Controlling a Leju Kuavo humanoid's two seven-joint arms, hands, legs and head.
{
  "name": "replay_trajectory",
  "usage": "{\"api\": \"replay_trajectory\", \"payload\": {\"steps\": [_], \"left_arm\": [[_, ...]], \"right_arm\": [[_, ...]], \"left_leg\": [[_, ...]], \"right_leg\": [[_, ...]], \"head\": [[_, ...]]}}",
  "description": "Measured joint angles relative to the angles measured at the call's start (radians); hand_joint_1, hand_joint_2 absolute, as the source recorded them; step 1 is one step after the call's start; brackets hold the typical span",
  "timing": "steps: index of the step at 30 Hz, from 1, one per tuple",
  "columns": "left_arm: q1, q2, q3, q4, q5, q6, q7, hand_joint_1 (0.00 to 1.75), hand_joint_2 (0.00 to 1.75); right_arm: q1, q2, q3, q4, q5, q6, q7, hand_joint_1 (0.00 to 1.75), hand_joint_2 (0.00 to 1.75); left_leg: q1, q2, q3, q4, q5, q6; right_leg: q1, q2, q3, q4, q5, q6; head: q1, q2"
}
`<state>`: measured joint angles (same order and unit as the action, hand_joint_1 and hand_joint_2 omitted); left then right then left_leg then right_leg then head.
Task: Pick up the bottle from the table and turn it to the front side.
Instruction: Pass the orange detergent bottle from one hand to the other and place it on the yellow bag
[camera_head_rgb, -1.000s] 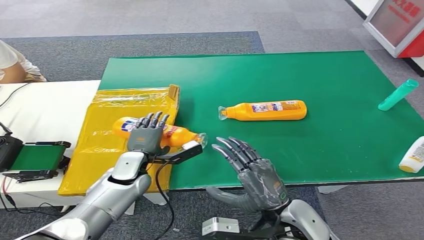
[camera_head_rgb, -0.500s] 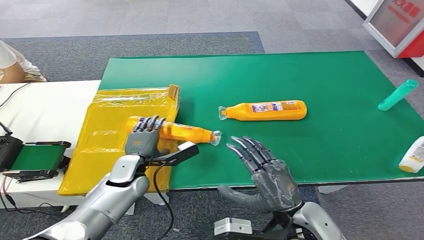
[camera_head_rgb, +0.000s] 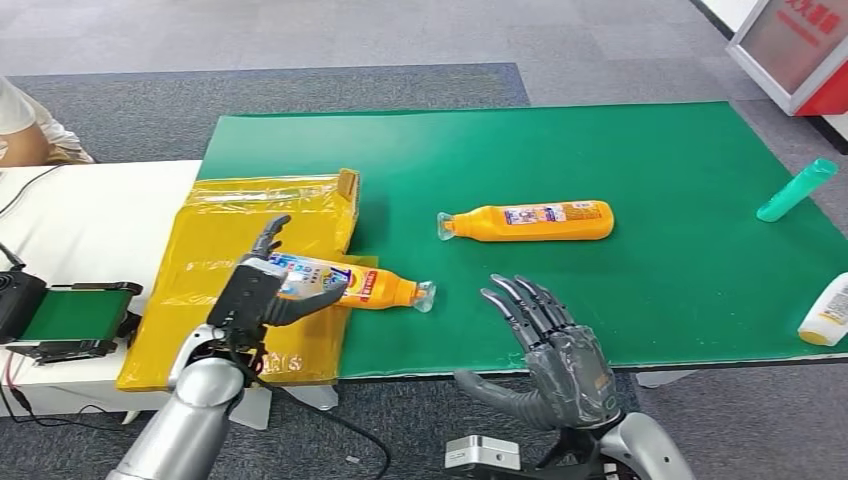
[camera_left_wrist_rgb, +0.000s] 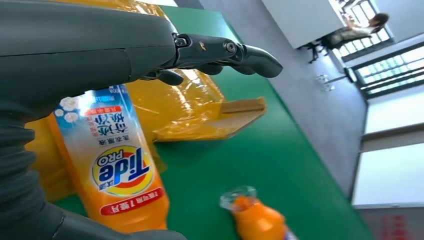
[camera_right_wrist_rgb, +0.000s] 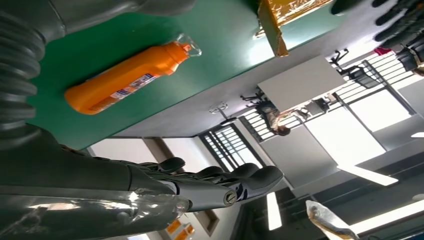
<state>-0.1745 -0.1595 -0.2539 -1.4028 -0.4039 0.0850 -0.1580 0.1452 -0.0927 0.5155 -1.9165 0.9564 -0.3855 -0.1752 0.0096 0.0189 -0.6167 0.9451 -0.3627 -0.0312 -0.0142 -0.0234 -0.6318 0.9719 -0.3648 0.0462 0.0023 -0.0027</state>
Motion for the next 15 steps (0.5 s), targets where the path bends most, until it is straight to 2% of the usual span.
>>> {"api": "replay_trajectory", "payload": {"steps": [4,9,11,15], "left_arm": [[0.069,0.018,0.02,-0.14,0.205,-0.038,-0.044,0.0,1.75],[0.187,0.062,0.056,-0.281,0.406,-0.111,-0.1,0.0,1.75],[0.231,0.078,0.067,-0.319,0.434,-0.14,-0.12,0.0,1.75],[0.308,0.105,0.076,-0.371,0.454,-0.168,-0.156,0.0,1.75]], "right_arm": [[0.003,-0.003,0.0,0.01,-0.034,-0.025,-0.007,0.0,1.75],[0.017,-0.011,-0.004,0.021,-0.193,-0.006,-0.045,0.0,1.75],[0.021,-0.014,-0.011,0.024,-0.284,0.037,-0.06,0.0,1.75],[0.025,-0.018,-0.045,0.035,-0.588,0.233,-0.07,0.0,1.75]], "left_leg": [[0.0,0.0,0.0,0.0,0.0,0.0],[0.0,0.0,0.0,0.0,-0.001,0.0],[0.0,0.0,0.0,0.0,-0.001,0.0],[0.0,0.0,0.0,0.0,-0.002,0.0]], "right_leg": [[0.0,0.0,0.0,0.0,0.0,0.0],[0.0,0.0,0.0,0.0,-0.001,0.0],[0.0,0.0,0.0,0.0,-0.002,0.0],[0.0,0.0,0.0,0.0,-0.002,-0.001]], "head": [[0.0,0.0],[0.0,0.0],[0.0,0.0],[0.0,0.0]]}}
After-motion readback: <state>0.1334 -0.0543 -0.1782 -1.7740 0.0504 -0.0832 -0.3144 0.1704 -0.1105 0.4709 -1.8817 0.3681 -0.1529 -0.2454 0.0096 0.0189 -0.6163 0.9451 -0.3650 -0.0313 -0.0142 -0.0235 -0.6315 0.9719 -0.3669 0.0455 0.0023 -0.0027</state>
